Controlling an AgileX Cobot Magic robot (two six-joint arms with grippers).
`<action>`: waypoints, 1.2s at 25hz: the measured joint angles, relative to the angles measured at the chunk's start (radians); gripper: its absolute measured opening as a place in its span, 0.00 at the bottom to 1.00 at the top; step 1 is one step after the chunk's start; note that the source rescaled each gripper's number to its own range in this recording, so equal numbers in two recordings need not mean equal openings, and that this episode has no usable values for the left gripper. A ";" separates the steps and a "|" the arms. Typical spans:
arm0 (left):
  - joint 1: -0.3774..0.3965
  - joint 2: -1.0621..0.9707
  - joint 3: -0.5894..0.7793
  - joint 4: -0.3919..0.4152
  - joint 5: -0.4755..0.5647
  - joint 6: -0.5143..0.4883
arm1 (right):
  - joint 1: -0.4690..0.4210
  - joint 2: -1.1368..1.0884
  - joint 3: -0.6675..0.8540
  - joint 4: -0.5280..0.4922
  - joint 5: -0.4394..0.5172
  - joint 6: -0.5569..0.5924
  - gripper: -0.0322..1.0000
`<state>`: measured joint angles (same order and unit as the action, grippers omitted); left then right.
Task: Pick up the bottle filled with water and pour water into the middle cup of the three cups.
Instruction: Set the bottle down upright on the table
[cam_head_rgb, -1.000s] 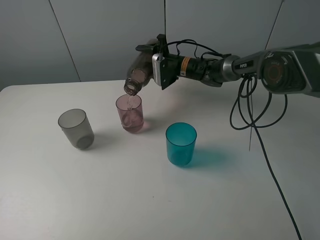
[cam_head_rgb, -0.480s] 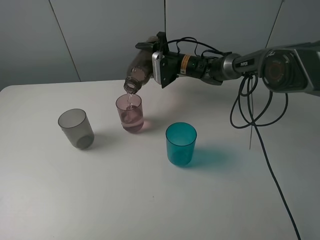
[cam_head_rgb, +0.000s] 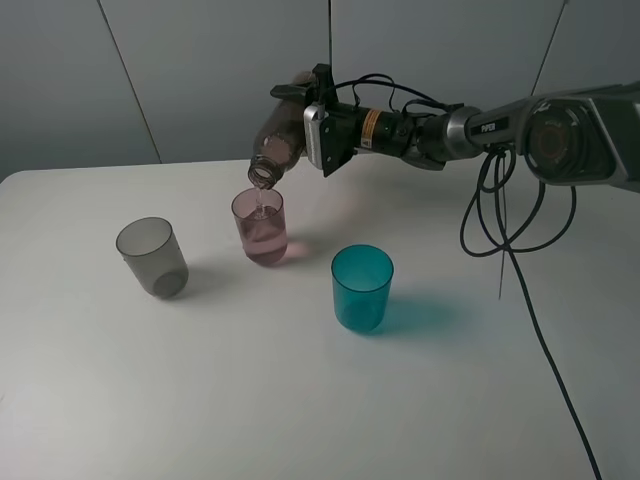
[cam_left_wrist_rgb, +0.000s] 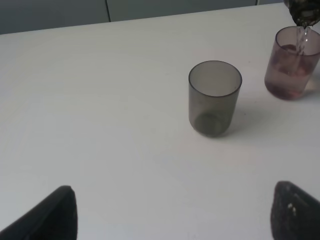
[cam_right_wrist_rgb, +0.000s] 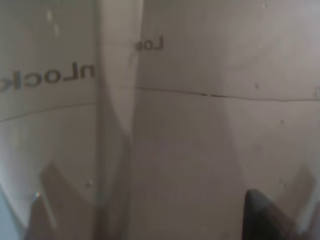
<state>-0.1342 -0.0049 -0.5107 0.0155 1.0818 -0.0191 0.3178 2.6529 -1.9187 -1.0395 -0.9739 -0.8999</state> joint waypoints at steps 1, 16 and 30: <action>0.000 0.000 0.000 0.000 0.000 0.000 | 0.000 0.000 0.000 0.000 0.000 0.000 0.03; 0.000 0.000 0.000 0.000 0.000 0.000 | 0.000 0.000 0.000 0.000 0.000 -0.044 0.03; 0.000 0.000 0.000 0.000 0.000 -0.002 | 0.000 0.000 0.000 0.000 0.000 -0.055 0.03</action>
<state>-0.1342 -0.0049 -0.5107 0.0155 1.0818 -0.0208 0.3178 2.6529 -1.9187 -1.0395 -0.9739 -0.9545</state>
